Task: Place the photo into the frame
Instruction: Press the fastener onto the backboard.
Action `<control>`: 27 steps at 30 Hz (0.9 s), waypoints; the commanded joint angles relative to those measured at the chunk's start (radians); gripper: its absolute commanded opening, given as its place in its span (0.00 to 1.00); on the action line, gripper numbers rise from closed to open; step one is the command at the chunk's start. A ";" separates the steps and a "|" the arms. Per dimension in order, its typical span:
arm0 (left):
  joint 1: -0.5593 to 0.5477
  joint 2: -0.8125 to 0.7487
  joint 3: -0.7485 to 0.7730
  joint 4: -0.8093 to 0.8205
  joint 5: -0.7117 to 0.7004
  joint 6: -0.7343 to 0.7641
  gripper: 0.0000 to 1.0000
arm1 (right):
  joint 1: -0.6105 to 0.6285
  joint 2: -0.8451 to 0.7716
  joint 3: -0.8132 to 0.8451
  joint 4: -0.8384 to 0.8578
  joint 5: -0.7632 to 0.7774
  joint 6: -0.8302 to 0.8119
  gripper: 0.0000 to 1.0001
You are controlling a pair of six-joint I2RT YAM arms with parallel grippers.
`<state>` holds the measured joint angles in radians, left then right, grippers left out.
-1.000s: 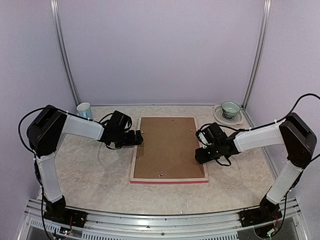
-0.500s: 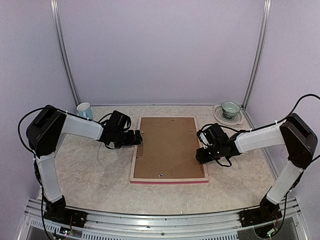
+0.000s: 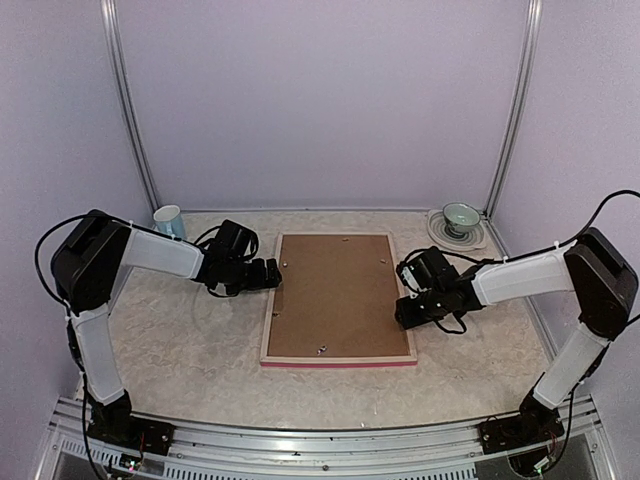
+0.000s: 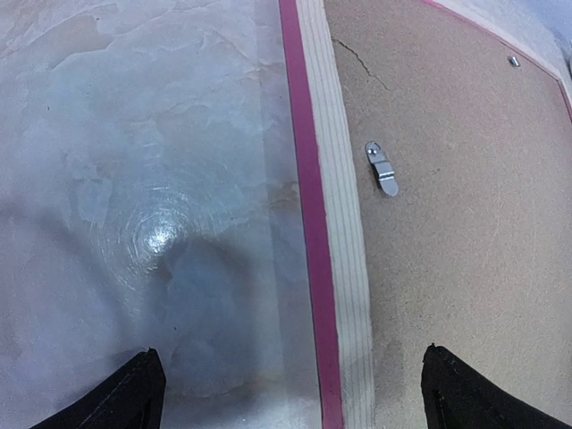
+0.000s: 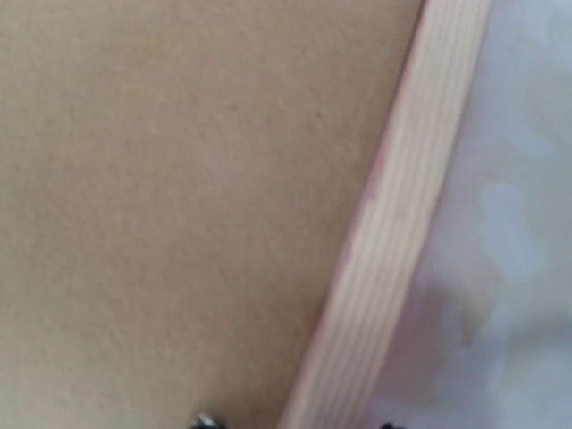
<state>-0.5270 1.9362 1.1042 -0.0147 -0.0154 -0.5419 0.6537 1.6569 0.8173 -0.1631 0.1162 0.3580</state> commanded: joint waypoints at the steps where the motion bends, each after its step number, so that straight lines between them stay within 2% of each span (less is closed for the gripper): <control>1: 0.011 -0.028 -0.016 -0.026 0.009 -0.006 0.99 | -0.006 0.018 -0.036 -0.200 0.026 -0.014 0.44; 9: 0.015 -0.031 -0.019 -0.028 0.009 -0.006 0.99 | -0.007 0.042 -0.037 -0.186 0.034 -0.007 0.43; 27: 0.021 -0.031 -0.039 -0.012 0.009 -0.006 0.99 | -0.008 0.055 -0.015 -0.177 0.062 0.003 0.26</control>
<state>-0.5163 1.9236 1.0874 -0.0113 -0.0097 -0.5423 0.6540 1.6581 0.8291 -0.1928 0.1265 0.3683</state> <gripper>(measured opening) 0.989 0.260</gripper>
